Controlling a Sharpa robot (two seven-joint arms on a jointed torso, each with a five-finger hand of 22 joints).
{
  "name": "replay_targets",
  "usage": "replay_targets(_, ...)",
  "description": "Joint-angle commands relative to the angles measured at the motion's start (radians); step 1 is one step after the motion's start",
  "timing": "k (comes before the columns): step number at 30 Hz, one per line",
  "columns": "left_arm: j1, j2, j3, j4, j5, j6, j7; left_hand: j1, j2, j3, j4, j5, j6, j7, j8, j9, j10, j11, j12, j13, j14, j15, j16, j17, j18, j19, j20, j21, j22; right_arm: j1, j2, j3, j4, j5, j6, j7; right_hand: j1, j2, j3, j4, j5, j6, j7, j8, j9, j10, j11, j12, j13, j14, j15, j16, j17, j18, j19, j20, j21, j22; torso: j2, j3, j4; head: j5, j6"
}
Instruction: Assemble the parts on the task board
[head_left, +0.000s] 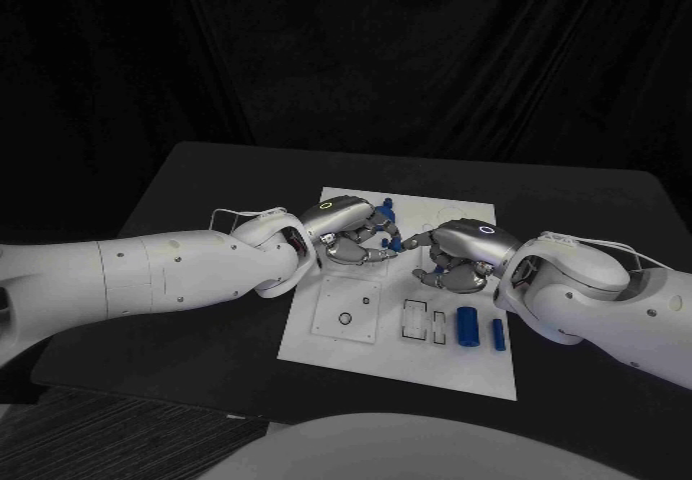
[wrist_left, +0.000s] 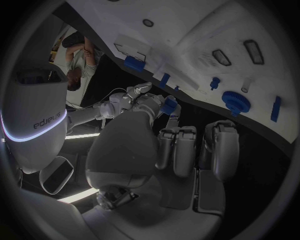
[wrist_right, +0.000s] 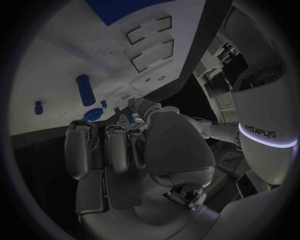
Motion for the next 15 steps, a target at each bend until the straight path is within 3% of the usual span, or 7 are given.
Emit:
replay_targets(1,-0.003,0.003,0.0,0.004,0.004,0.019,0.004,0.007,-0.006,0.002,0.0,0.006,0.003,-0.003,-0.005,-0.001,0.104,0.006,0.003,0.263,0.106,0.006,0.007,0.263,-0.009,0.047,0.004,0.004,0.227,-0.001,0.002,0.002,0.002,-0.002,-0.025,0.001,-0.01,0.003,0.002,-0.007,-0.005,0.012,0.003,0.007,0.001,0.104,-0.006,-0.003,0.263,0.072,-0.006,-0.001,0.105,0.008,0.048,-0.009,-0.003,0.22,0.0,-0.0004,0.0002,0.0,0.0)
replay_targets(9,-0.003,0.003,0.0,0.003,0.004,0.017,0.005,0.014,-0.002,0.007,-0.003,0.018,0.018,-0.005,-0.002,-0.001,0.104,0.004,0.003,0.263,0.106,0.005,0.007,0.263,-0.009,0.046,0.004,0.003,0.226,-0.001,0.001,0.002,0.001,-0.002,-0.008,-0.011,-0.018,0.005,0.003,-0.009,-0.006,0.073,0.023,0.017,0.007,0.104,0.009,-0.003,0.263,0.072,0.004,-0.002,0.103,0.008,0.047,-0.004,-0.004,0.22,0.001,-0.0005,-0.0005,0.0,0.0)
replay_targets(15,-0.003,0.004,0.0,0.0,0.004,0.022,0.003,0.015,0.001,0.008,-0.002,0.023,0.019,-0.005,-0.003,-0.001,0.104,0.004,0.003,0.263,0.106,0.004,0.007,0.263,-0.009,0.046,0.004,0.003,0.226,-0.001,-0.002,0.002,0.003,-0.002,-0.004,-0.018,-0.02,0.005,0.003,-0.01,-0.006,0.091,0.027,0.019,0.009,0.104,0.012,-0.003,0.263,0.072,0.007,-0.001,0.104,0.009,0.047,-0.001,-0.007,0.219,0.0,0.0,-0.0003,0.0,0.0)
